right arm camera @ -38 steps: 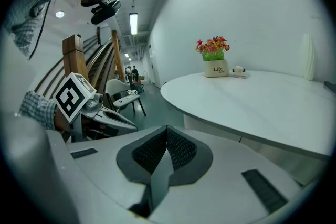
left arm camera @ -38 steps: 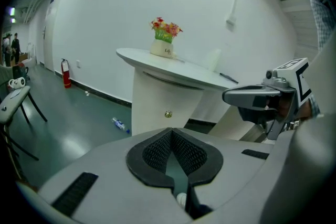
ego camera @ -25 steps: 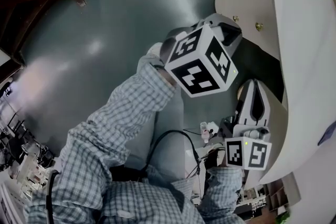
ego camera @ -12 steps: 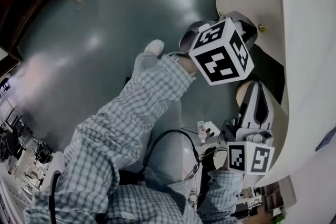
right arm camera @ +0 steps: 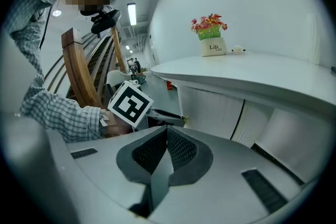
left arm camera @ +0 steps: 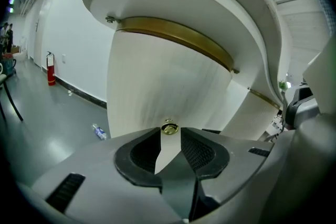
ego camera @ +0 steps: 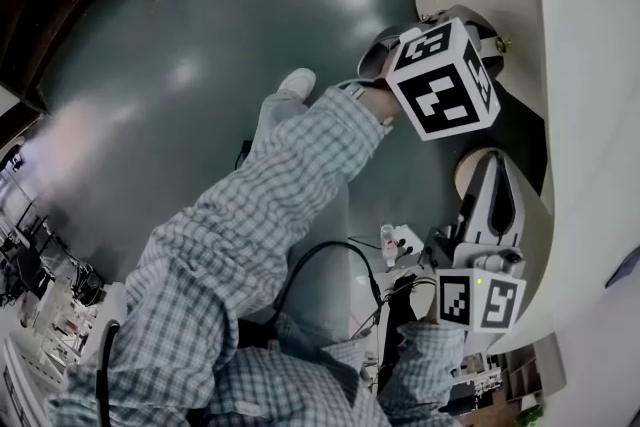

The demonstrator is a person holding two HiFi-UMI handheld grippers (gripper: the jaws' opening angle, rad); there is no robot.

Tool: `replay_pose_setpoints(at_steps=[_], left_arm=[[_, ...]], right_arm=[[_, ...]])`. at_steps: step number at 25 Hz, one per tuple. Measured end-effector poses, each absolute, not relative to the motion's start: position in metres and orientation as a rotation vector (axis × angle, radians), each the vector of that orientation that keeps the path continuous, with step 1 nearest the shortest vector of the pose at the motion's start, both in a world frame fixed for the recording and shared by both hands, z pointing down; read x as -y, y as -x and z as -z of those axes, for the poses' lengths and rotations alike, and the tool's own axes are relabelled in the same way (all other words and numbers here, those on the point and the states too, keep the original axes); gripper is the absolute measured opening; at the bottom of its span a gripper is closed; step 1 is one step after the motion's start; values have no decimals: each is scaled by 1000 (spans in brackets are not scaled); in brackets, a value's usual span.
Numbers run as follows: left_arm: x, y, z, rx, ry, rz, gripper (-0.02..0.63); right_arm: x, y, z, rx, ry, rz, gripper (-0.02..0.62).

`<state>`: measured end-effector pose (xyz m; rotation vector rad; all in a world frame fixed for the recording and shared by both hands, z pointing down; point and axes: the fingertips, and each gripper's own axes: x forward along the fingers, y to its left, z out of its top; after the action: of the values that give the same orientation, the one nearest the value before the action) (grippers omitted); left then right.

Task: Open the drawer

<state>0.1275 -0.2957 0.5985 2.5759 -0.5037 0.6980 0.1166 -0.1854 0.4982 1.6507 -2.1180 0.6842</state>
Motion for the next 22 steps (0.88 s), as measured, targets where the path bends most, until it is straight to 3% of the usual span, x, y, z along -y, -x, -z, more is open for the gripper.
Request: replay_pose_setpoints(at_steps=[22], left_arm=[[297,-131,-602,442,-2578,-798,107]], right_arm=[[173,-112,-492,2096,-1718,-734,9]])
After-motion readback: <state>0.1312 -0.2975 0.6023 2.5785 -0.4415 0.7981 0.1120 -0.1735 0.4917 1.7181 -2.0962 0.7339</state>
